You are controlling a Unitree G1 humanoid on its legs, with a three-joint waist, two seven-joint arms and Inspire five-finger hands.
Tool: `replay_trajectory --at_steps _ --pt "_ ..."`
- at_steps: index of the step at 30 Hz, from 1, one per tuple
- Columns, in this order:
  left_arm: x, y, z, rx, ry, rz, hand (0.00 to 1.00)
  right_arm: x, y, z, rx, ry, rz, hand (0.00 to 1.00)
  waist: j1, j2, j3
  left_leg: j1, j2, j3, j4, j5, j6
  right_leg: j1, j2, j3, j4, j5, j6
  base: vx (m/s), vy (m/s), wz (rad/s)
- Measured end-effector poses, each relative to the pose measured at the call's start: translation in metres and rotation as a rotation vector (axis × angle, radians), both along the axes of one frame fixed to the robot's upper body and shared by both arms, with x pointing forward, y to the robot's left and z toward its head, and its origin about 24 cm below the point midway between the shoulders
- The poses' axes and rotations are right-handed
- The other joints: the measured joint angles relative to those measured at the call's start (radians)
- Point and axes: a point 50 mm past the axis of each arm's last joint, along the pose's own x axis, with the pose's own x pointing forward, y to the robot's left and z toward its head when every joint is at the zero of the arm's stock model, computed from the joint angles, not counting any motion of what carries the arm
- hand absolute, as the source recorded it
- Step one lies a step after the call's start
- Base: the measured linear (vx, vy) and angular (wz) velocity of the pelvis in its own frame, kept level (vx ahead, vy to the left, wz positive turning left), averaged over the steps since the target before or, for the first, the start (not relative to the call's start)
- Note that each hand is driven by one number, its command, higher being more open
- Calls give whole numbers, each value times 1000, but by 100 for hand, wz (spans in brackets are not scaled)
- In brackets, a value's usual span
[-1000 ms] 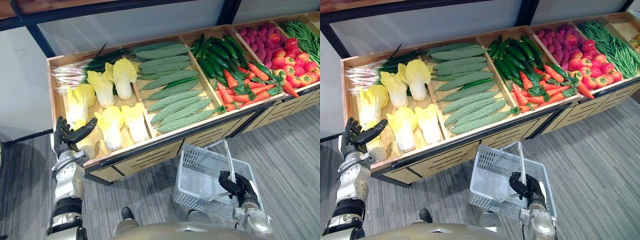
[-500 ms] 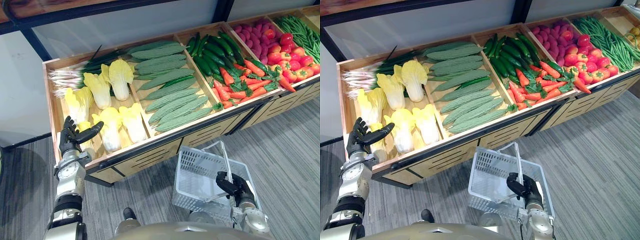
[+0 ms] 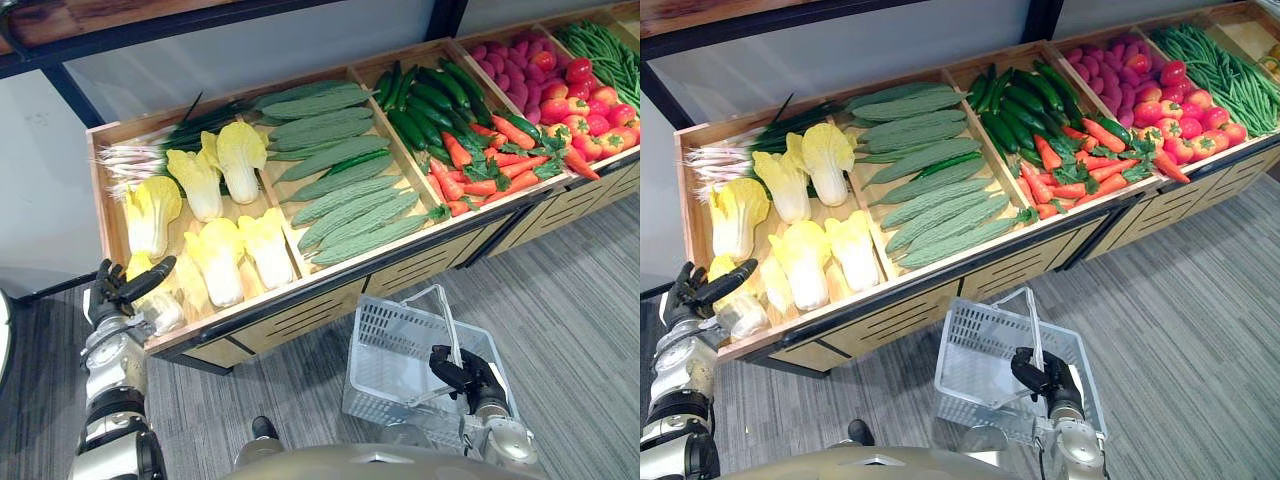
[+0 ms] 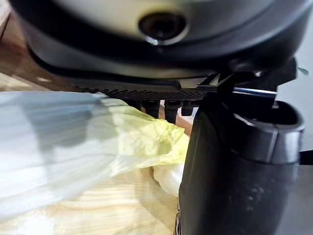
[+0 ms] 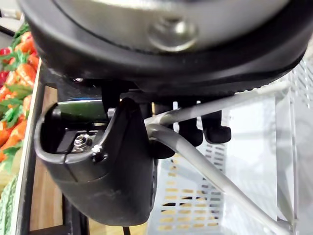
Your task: Pick vegetable in the basket
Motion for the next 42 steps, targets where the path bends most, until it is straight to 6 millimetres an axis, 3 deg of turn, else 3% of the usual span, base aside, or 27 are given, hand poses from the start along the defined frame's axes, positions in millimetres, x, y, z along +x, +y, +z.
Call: replay_trajectory --at_steps 13,24,25,32,42 --pt "0 3 -6 -46 15 11 100 -3 7 -5 15 27 29 0 -1 2 -1 13 1 0 -3 0 0 8 1 1 1 0 0 -11 -1 0" --pt "0 -1 -11 101 179 -196 100 0 0 -2 8 26 78 0 0 27 -13 18 1 23 0 -7 -8 -6 2 24 2 0 1 0 0 -5" --pt "-1 -2 -13 117 203 -219 0 0 0 -2 8 27 82 0 0 29 -13 20 1 27 0 -8 -9 -7 2 28 2 1 1 4 2 -12" --pt "-16 1 -22 139 269 -227 0 0 -2 0 0 25 106 0 -5 38 -9 32 1 43 0 -16 -14 -9 2 45 2 1 1 -2 1 -7" --pt "-26 18 -15 183 284 -165 0 5 -8 10 -13 -19 109 0 -28 34 -1 36 1 49 2 -28 -21 -9 2 46 1 1 1 42 -1 -5"
